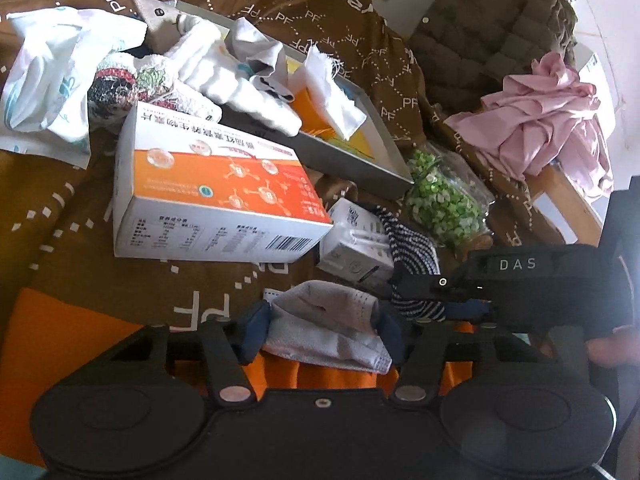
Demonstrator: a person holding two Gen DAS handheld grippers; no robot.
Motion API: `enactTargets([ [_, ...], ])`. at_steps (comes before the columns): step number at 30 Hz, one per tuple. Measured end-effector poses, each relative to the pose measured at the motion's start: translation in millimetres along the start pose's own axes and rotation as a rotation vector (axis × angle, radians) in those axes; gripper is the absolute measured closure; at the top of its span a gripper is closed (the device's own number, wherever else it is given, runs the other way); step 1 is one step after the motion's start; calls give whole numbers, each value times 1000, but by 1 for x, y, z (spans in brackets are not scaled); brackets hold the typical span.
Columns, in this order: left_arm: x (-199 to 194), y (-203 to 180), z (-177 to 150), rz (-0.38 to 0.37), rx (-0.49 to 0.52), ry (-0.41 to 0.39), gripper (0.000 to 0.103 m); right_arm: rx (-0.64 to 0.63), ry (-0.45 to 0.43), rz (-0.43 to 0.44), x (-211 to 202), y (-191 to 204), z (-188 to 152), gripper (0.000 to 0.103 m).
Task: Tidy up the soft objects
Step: 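Grasp the grey cloth with the left tool while the right tool grasps the striped sock, then lift the grey cloth and striped sock and carry them over the tray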
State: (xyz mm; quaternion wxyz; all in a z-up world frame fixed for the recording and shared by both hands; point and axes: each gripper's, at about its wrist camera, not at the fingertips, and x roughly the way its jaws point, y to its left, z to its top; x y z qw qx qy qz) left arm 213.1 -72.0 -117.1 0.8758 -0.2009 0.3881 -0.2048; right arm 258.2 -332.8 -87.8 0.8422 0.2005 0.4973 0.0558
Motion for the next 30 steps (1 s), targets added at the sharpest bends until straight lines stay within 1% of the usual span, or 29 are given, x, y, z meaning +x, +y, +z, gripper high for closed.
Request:
enactTargets([
  [2, 1, 0, -1, 9, 8, 10, 51, 13, 11, 6, 2, -1, -1, 68],
  [3, 1, 0, -1, 11, 7, 11, 52, 21, 17, 10, 4, -1, -2, 70],
  [5, 2, 1, -1, 13, 4, 13, 58, 31, 24, 18, 5, -2, -3, 76],
  [8, 1, 0, -2, 19, 8, 14, 63, 29, 24, 22, 5, -1, -4, 81],
  [11, 1, -2, -3, 30, 27, 11, 69, 19, 13, 23, 4, 0, -4, 84],
  [16, -1, -7, -4, 36, 57, -3, 79, -17, -18, 16, 0, 5, -3, 86],
  [19, -3, -10, -5, 38, 78, -20, 82, -35, -39, 23, -3, 8, -2, 89],
  [24, -7, -14, -6, 45, 109, -52, 83, -63, -91, 35, -11, 11, -3, 94],
  [30, -16, -16, -3, 56, 116, -117, 87, -85, -153, 66, -19, 15, -2, 99],
])
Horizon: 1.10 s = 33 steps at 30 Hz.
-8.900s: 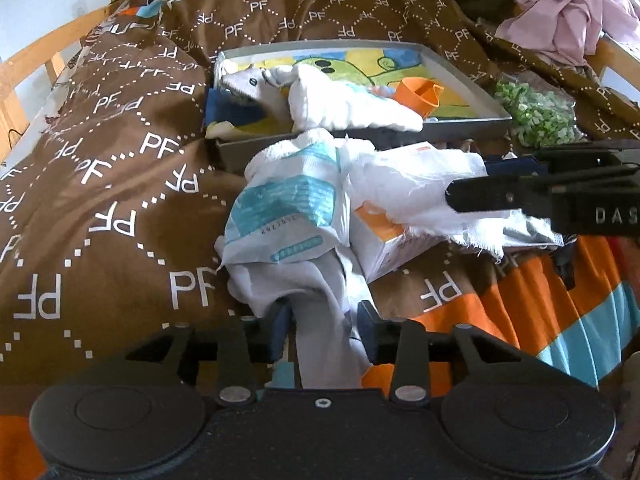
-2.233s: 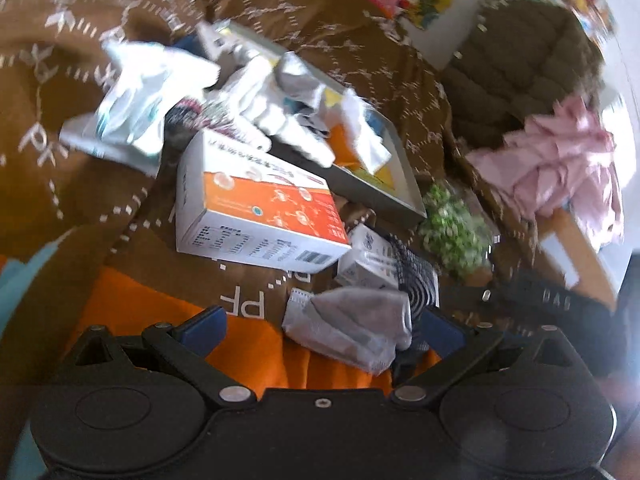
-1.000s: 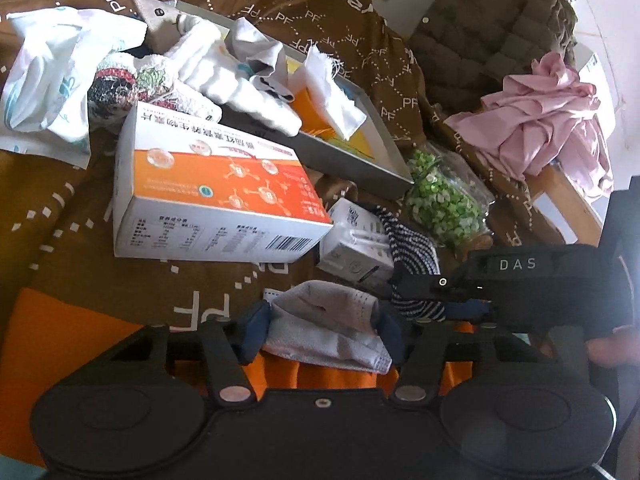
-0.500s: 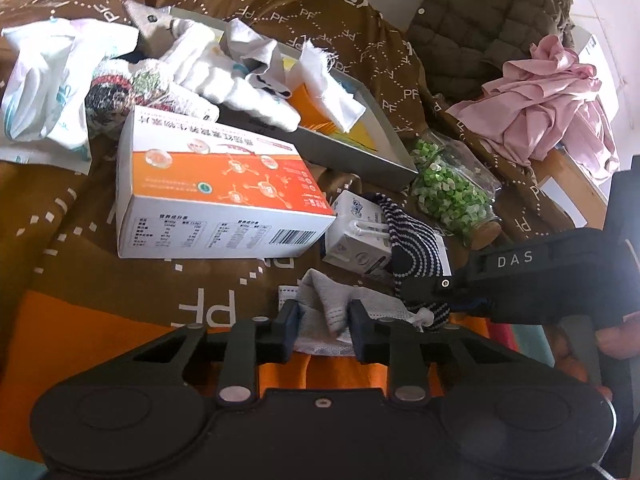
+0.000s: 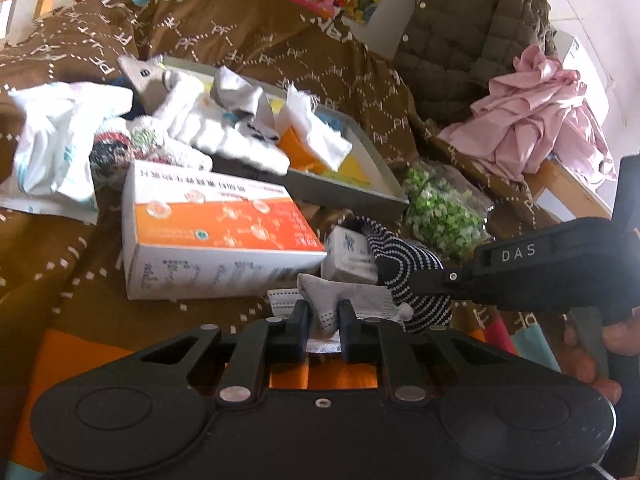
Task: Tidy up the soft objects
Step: 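Lift the grey cloth and striped sock and carry them over the tray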
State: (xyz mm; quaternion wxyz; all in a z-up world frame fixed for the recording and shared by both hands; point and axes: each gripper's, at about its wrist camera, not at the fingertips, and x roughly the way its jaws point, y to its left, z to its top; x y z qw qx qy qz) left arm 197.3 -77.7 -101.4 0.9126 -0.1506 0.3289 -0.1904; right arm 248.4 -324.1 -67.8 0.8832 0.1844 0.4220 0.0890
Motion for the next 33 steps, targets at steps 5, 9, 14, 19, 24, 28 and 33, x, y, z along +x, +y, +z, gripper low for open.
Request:
enactTargets([
  [5, -8, -1, 4, 8, -5, -61, 88, -22, -57, 5, -6, 4, 1, 99],
  [9, -12, -2, 6, 1, -12, -87, 88, -65, -124, -7, -15, 9, 3, 99],
  [14, -24, -8, 14, -16, -6, -150, 88, -139, -234, -17, -31, 17, 5, 99],
  [19, -34, -15, 28, -7, 28, -231, 88, -190, -364, 3, -48, 23, 8, 99],
  [24, -22, -14, 58, -15, 59, -251, 88, -215, -461, -28, -51, 25, 21, 99],
  [28, -6, -11, 88, -7, 53, -287, 88, -216, -501, -40, -43, 24, 37, 99],
  [33, 22, -18, 129, 14, 128, -311, 88, -210, -549, -24, -22, 24, 66, 99],
])
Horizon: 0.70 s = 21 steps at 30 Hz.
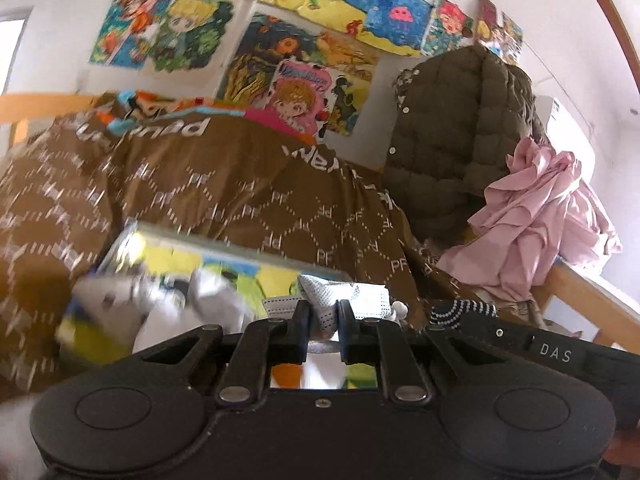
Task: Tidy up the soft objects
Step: 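Lift the grey cloth and striped sock and carry them over the tray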
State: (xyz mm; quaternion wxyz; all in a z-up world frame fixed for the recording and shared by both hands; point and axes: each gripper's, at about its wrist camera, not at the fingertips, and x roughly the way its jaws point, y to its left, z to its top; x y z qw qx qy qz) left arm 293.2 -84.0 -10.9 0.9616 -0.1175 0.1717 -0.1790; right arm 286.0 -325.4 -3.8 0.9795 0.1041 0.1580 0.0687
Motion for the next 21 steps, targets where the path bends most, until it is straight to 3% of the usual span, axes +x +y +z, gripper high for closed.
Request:
enactTargets([
  [10, 74, 3, 18, 45, 58, 62, 88, 59, 19, 21, 65, -8, 4, 99],
  [21, 104, 12, 3, 89, 41, 173, 88, 99, 85, 9, 83, -18, -8, 99],
])
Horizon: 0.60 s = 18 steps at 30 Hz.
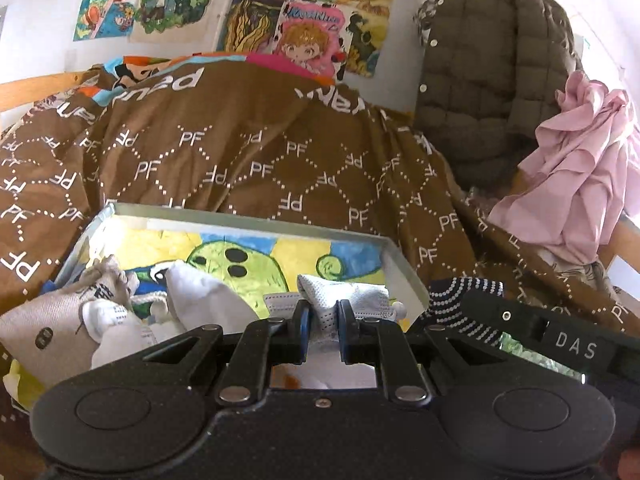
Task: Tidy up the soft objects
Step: 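Lift the grey cloth and striped sock and carry them over the tray, then lower the grey cloth and striped sock into the tray and open both tools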
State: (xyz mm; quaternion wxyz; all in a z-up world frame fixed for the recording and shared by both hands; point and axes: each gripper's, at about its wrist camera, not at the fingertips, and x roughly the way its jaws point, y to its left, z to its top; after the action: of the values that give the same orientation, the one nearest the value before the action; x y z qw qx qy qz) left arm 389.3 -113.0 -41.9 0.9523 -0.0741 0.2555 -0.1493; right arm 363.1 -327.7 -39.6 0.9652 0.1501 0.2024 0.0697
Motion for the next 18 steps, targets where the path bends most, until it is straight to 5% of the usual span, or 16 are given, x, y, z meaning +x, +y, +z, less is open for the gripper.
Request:
enactTargets([
  [18, 2, 3, 1, 2, -9, 82, 86, 83, 107, 0, 12, -16, -7, 94],
])
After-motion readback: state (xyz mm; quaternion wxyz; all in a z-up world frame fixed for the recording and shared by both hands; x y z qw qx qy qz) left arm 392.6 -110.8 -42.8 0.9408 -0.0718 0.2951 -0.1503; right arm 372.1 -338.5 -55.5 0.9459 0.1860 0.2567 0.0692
